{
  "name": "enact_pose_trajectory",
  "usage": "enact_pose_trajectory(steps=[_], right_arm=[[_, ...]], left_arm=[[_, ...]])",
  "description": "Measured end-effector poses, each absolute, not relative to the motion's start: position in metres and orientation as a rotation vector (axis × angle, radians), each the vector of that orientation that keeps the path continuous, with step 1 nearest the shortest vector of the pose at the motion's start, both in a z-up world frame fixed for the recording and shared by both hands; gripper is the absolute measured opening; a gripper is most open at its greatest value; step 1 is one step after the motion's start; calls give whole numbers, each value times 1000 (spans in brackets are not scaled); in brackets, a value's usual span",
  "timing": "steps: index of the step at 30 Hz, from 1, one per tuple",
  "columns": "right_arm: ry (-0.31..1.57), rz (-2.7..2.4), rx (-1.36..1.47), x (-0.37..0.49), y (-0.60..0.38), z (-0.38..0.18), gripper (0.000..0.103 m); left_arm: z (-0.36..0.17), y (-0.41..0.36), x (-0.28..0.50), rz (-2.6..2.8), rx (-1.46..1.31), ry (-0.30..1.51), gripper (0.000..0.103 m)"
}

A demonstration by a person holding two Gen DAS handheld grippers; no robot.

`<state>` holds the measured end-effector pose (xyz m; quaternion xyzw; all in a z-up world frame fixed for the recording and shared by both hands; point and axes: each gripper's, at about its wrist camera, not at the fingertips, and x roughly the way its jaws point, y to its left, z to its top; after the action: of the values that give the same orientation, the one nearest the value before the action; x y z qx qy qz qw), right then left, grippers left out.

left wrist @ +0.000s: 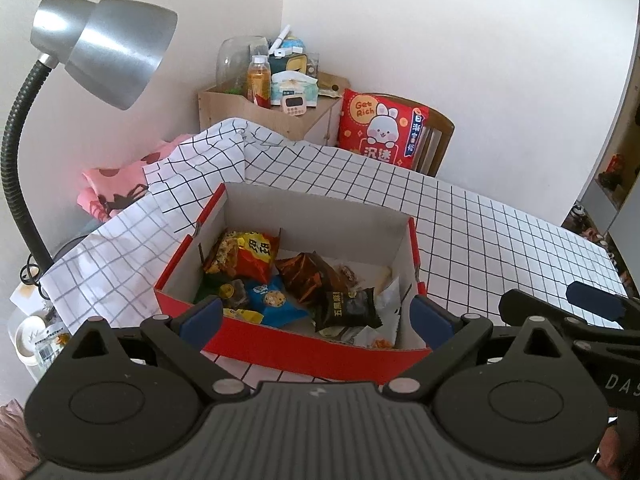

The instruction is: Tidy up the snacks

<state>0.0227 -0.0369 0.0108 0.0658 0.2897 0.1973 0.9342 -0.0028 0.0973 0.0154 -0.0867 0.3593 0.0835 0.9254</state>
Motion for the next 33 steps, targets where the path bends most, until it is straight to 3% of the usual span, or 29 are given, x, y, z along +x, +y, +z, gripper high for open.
enact_pose_trajectory(steps=[33], right_arm=[[610,332,142,21,-37,8,103]], left_arm=[[18,95,-14,151,-186,712,100]])
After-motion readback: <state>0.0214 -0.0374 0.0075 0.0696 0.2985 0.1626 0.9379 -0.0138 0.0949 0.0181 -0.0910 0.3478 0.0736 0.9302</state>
